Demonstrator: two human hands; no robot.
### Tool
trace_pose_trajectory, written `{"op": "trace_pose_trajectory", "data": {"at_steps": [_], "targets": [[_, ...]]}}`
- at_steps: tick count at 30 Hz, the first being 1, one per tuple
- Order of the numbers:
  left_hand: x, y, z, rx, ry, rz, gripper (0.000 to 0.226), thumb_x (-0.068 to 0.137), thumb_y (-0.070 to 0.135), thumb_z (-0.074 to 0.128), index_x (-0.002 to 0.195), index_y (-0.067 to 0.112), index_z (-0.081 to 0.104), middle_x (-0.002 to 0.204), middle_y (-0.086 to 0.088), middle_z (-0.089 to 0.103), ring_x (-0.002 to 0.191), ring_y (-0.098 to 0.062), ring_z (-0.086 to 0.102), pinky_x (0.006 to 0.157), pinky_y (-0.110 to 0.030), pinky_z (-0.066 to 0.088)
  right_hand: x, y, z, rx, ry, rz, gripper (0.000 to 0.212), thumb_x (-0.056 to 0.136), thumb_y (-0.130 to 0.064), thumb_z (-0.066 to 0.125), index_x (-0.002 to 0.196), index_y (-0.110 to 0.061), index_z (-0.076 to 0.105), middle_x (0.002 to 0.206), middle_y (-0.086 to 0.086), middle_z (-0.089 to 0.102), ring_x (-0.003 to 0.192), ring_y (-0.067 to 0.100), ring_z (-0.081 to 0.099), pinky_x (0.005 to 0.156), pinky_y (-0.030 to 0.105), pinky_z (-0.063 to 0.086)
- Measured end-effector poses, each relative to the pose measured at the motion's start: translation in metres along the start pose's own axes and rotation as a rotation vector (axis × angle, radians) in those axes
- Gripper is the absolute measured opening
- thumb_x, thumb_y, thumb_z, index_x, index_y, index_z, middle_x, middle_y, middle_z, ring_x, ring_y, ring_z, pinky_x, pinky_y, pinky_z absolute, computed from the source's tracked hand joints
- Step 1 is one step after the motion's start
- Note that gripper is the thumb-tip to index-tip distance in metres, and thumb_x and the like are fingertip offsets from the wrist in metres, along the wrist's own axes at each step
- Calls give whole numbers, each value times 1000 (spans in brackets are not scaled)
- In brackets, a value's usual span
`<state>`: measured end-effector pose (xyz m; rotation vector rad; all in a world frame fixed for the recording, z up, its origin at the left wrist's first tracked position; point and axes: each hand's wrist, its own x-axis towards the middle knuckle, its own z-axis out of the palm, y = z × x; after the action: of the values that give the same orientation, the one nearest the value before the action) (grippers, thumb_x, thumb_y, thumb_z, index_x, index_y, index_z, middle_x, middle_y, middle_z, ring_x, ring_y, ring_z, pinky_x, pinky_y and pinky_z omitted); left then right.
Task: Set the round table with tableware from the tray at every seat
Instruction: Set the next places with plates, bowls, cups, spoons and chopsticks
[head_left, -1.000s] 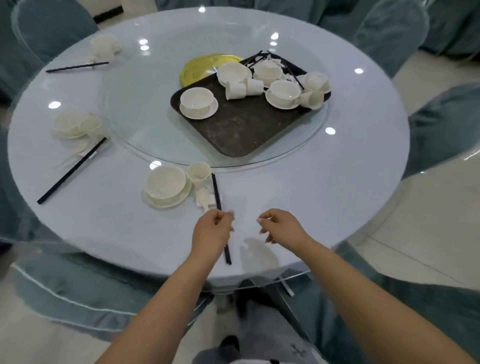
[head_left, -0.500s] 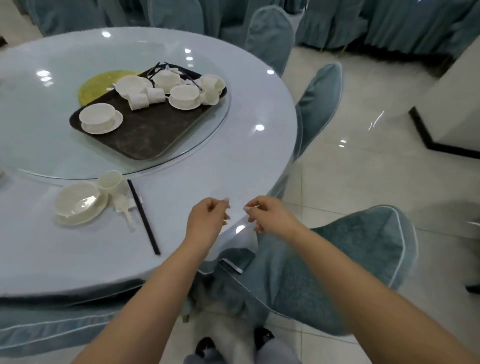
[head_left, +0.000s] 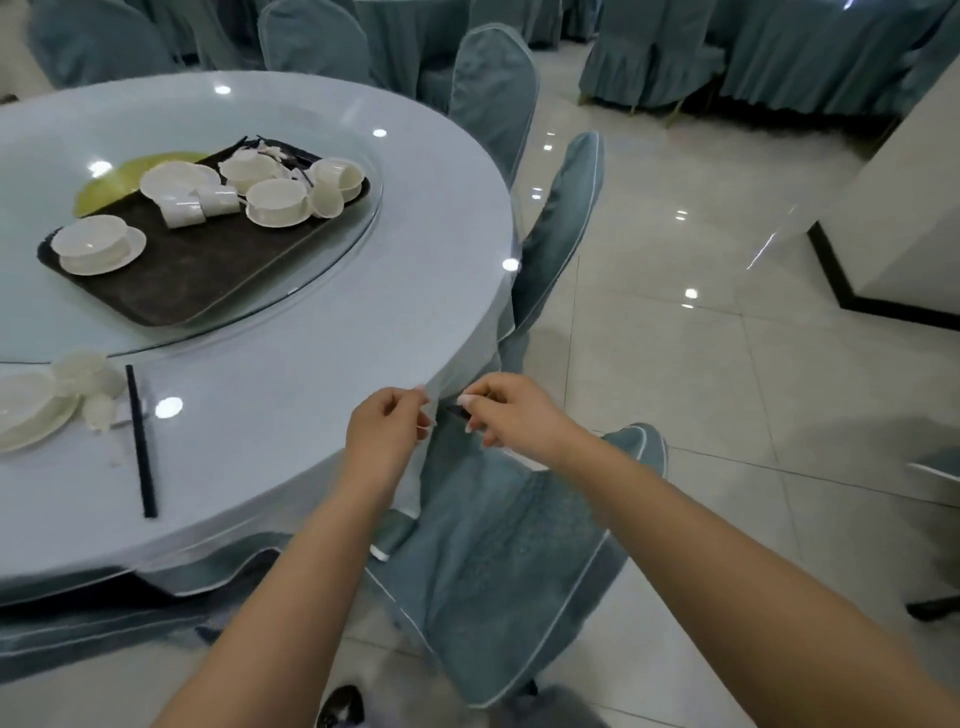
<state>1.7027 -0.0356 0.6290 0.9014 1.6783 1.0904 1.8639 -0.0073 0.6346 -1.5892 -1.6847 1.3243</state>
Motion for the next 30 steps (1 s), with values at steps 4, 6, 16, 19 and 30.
{"op": "trace_pose_trajectory", "data": {"at_steps": [4, 6, 16, 19, 30], "targets": [[-19, 2, 23, -22, 39, 4, 27, 93, 32, 60, 82, 8, 69, 62, 4, 67, 52, -1, 61, 61, -22, 49, -5, 6, -32, -26, -18, -2, 20, 95, -38, 56, 92, -21, 66, 80, -2, 73, 61, 13, 67, 73, 35, 58], [-26, 6, 24, -23, 51, 12, 25, 92, 32, 61, 82, 10, 69, 64, 4, 69, 56, -3, 63, 62, -23, 49, -8, 5, -41, -13, -32, -4, 20, 95, -38, 56, 93, -21, 66, 81, -2, 73, 62, 12, 66, 72, 34, 58], [-29, 31, 19, -51, 29, 76, 26, 92, 30, 62, 87, 6, 70, 68, 1, 69, 57, -1, 61, 63, -21, 51, 6, -9, -44, 54, -45, -42, 21, 96, -40, 54, 89, -25, 67, 82, 1, 73, 56, 5, 62, 53, 19, 47], [-22, 36, 21, -43, 77, 70, 24, 92, 33, 62, 88, 10, 71, 74, -2, 71, 60, -2, 62, 68, -24, 53, 21, -14, -49, 89, -87, -71, 18, 95, -40, 56, 88, -27, 67, 80, 0, 72, 57, 3, 64, 54, 16, 49], [43, 51, 153, -46, 224, -27, 20, 94, 27, 57, 85, 15, 71, 68, 4, 69, 65, -9, 63, 66, -24, 53, 124, 30, -146, 31, -201, -134, 15, 95, -41, 55, 86, -32, 63, 80, -4, 70, 56, 6, 64, 58, 22, 54]]}}
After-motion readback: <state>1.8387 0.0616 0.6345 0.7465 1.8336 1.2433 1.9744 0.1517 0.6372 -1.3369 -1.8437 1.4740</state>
